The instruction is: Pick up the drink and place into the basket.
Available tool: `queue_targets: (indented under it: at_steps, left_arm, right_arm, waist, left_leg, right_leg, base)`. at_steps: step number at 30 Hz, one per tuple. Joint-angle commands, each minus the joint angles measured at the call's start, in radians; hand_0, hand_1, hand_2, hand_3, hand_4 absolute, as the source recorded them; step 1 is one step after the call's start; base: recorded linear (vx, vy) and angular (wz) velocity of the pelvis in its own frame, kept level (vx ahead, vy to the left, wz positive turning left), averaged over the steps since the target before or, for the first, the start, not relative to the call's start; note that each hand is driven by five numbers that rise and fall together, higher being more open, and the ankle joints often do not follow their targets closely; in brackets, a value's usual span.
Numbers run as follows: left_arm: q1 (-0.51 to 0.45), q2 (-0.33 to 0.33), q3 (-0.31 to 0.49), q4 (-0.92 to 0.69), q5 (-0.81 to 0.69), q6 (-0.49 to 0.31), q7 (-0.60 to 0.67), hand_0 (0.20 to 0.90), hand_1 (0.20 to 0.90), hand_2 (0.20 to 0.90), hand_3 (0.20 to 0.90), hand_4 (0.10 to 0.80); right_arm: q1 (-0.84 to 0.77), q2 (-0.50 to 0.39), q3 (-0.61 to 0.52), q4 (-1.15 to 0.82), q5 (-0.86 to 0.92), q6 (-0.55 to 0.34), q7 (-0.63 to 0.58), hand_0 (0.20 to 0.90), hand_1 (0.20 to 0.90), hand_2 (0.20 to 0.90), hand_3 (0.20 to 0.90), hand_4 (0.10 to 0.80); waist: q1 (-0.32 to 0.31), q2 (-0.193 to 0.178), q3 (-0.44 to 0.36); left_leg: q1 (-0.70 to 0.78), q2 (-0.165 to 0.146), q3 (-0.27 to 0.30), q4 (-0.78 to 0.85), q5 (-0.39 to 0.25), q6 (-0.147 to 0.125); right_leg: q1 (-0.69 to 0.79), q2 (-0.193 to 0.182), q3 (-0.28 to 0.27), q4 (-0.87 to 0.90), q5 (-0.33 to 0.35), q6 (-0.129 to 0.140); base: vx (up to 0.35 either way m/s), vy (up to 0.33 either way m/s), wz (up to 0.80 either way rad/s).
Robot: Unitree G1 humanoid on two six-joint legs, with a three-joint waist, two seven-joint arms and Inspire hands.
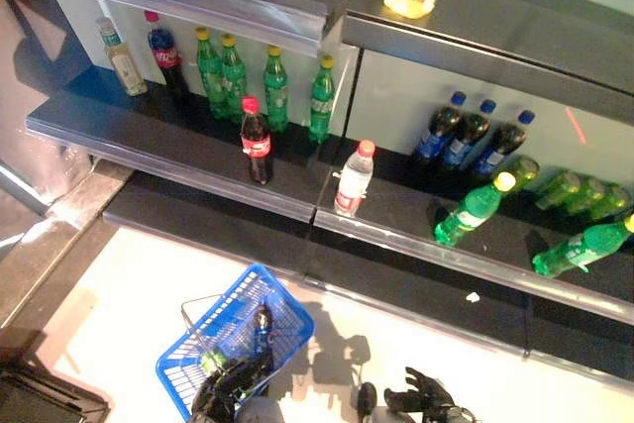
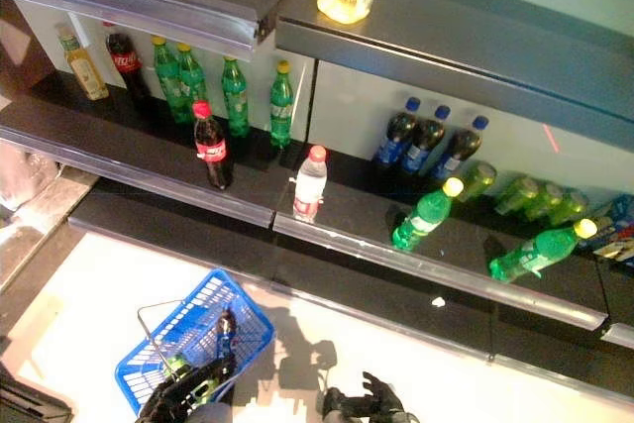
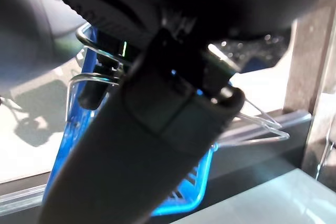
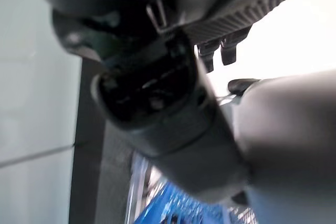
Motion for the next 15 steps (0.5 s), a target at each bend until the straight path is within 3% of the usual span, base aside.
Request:
queue_targets:
  at_steps: [1,8,15]
  left_arm:
    - [0.014,0.039,0.001,-0.161,0.049,-0.101,-0.041,0.3,0.3,0.3,0.2,0.1]
    - [0.067,0.058,-0.044,-0.213,0.084,-0.082,-0.023,0.3,0.3,0.3,0.2,0.1]
    - [0.102,0.051,-0.077,-0.221,0.069,-0.1,0.001,0.3,0.3,0.3,0.2,0.1]
  right_arm:
    - [0.013,-0.076,0.044,-0.178,-0.087,-0.007,0.012,0.9,0.9,0.9,0.9,0.8]
    - [0.024,-0.225,0.119,-0.629,-0.061,0.019,0.062,0.9,0.9,0.9,0.9,0.8]
    - [-0.054,-0.339,0.018,-1.026,0.008,-0.047,0.022,0.9,0.9,0.9,0.9,0.8]
  waist:
    - [0.012,0.042,-0.01]
    - [0.017,0.034,-0.01]
    - [0.012,0.032,-0.026]
  left_leg:
    - [-0.033,0.07,-0.047,0.025,0.048,-0.001]
    - [-0.008,0.098,-0.046,-0.007,0.053,-0.013]
    - [0.015,0.126,-0.042,-0.025,0.058,-0.021]
  right_leg:
    - [-0.013,-0.037,0.018,0.03,0.061,0.009]
    - [0.003,-0.031,-0.002,0.009,0.058,0.011]
    - [0.011,-0.012,-0.002,0.016,0.041,0.008]
  base:
    - [0.063,-0.033,-0.01]
    - [0.028,-0.069,0.01]
    - [0.029,-0.034,0.0]
